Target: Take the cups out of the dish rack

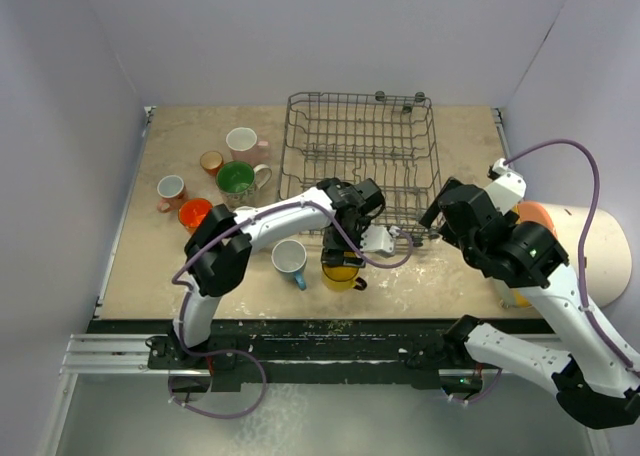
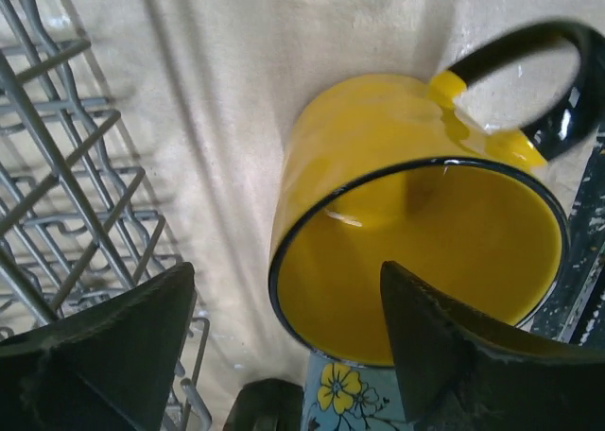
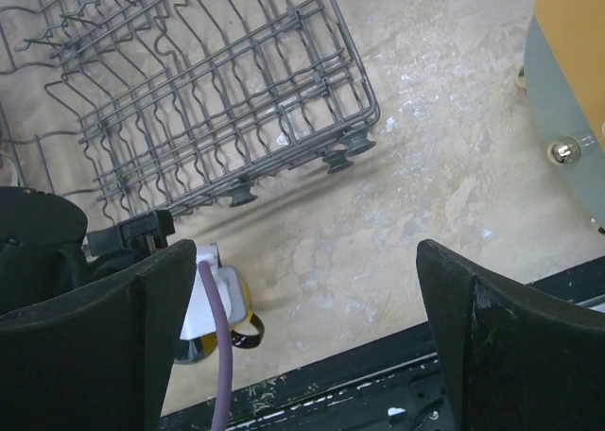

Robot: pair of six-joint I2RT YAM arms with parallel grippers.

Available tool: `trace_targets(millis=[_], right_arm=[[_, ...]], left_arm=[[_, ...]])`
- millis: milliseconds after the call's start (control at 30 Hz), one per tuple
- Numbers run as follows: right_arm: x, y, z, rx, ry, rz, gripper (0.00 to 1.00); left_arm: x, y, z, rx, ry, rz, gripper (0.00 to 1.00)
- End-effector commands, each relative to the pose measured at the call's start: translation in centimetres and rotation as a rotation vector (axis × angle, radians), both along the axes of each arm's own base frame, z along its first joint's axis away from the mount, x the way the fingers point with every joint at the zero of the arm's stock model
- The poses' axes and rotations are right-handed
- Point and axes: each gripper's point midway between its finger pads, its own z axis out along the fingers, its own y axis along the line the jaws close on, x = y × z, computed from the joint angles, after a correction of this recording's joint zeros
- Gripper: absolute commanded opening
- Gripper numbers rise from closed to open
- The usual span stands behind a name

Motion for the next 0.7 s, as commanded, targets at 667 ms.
trace_targets(millis=[667], right_arm=[[3.3,1.3,-3.7,-0.054,-0.101,0.033,1.0]], left_arm=[[11.2,18.1,21.3,-0.703,-0.438,0.696,0.99]])
